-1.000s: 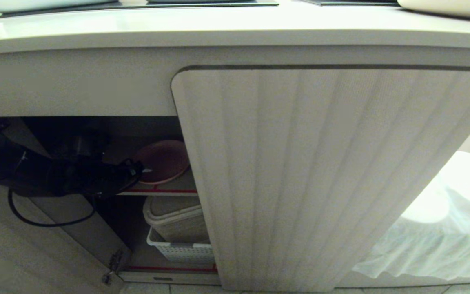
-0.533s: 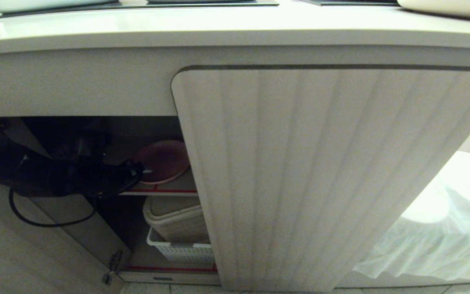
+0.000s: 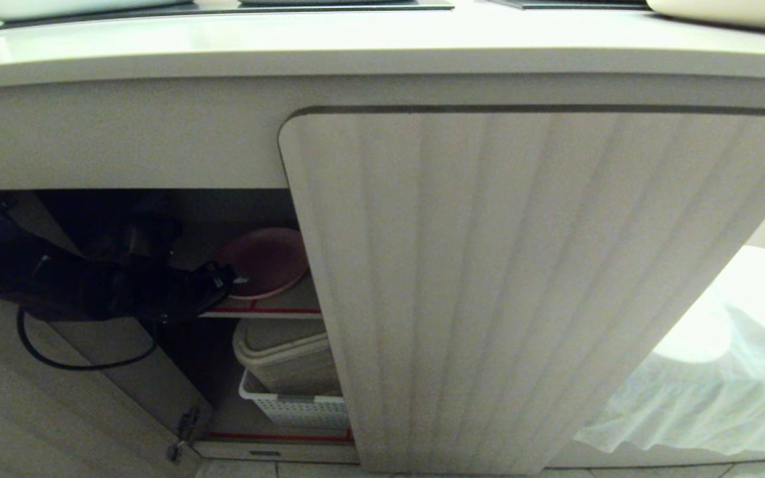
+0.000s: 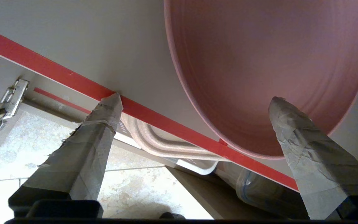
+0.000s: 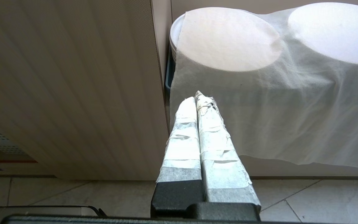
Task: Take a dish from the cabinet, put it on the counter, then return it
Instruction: Take the plate from the cabinet
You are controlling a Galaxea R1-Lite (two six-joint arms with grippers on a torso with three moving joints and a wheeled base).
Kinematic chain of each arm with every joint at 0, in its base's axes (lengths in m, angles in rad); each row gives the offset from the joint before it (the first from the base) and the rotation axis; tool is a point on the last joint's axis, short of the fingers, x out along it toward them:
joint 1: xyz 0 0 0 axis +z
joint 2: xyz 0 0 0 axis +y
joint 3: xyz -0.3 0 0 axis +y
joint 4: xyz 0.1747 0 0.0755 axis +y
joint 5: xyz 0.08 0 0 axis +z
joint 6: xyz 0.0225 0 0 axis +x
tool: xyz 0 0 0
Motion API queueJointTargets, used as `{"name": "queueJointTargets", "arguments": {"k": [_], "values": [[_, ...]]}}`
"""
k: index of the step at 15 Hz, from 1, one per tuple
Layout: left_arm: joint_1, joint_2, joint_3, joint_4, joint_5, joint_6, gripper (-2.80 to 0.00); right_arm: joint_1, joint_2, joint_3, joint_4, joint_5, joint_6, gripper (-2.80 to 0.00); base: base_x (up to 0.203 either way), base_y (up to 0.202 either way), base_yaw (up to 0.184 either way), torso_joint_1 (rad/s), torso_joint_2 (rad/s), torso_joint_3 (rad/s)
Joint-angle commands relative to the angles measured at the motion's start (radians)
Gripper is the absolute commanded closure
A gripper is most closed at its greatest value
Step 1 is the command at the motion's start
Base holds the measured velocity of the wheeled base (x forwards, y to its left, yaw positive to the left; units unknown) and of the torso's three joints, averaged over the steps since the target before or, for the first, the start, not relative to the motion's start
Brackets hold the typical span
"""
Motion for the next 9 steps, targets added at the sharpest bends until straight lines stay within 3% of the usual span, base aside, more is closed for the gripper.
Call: {"name": "queueJointTargets", "arguments": {"k": [1,9], "values": [[-0.001,0.008,-0.002,-0.003,-0.002,-0.003,-2.80,-0.001,0.000,0.000,0.000,0.000,0.000,0.00,0.000,0.000,0.000,0.000,0.00,0.000],[-0.003,0.015,-0.009,-0.003,-0.002,-0.003,-2.80,-0.001,0.000,0.000,0.000,0.000,0.000,0.00,0.000,0.000,0.000,0.000,0.00,0.000]]}}
